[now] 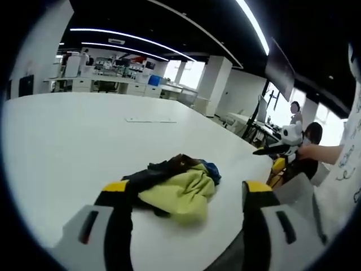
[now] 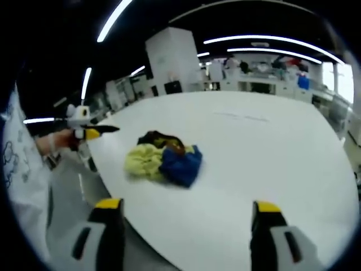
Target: Fold the garment on the visible template until the final outline fits inside the template.
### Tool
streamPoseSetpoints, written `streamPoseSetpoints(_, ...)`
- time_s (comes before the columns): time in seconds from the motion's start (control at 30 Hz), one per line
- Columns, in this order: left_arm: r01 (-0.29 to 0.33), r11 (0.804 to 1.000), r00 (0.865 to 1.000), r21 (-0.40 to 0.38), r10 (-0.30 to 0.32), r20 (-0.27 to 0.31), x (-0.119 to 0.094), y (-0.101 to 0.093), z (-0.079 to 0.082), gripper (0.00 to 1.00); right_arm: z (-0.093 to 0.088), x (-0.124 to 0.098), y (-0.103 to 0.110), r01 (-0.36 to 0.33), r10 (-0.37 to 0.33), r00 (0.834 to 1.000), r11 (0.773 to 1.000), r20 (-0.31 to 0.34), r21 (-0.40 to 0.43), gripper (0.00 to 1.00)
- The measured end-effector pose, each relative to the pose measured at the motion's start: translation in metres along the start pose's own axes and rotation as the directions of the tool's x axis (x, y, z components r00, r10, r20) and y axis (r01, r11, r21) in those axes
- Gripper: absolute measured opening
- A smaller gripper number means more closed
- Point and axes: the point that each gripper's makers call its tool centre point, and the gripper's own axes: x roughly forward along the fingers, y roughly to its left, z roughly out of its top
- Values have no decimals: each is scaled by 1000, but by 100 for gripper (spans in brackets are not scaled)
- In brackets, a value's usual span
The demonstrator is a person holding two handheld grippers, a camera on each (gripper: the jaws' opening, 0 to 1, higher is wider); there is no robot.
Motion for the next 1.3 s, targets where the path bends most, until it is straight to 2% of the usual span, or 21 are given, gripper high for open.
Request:
streamPoseSetpoints(0.2,23,999,999,32,-22,-37,7,-3,-3,75,-5,-1,-1,3,-3,1000,1000,-9,16,92)
streamPoseSetpoints(0.4,59,996,993,68,-51,-105,14,-11,-11,74,-7,-1,-2,5,-4,1000,999,-16,33,90)
streamPoseSetpoints(0.6,68,995,992,72,-60,-114,17,-13,-10,73,-8,0,-2,6,-5,1000,999,-21,38,90)
streamPoseSetpoints(1.1,63,991,990,119,-46,-137,17,6,-4,69,3,13,-4,-15,16,1000,999,-25,32,87)
streamPoseSetpoints(1.3,71,989,981,129,-46,-186,22,12,-7,64,11,26,-2,-40,41,999,999,-24,36,76)
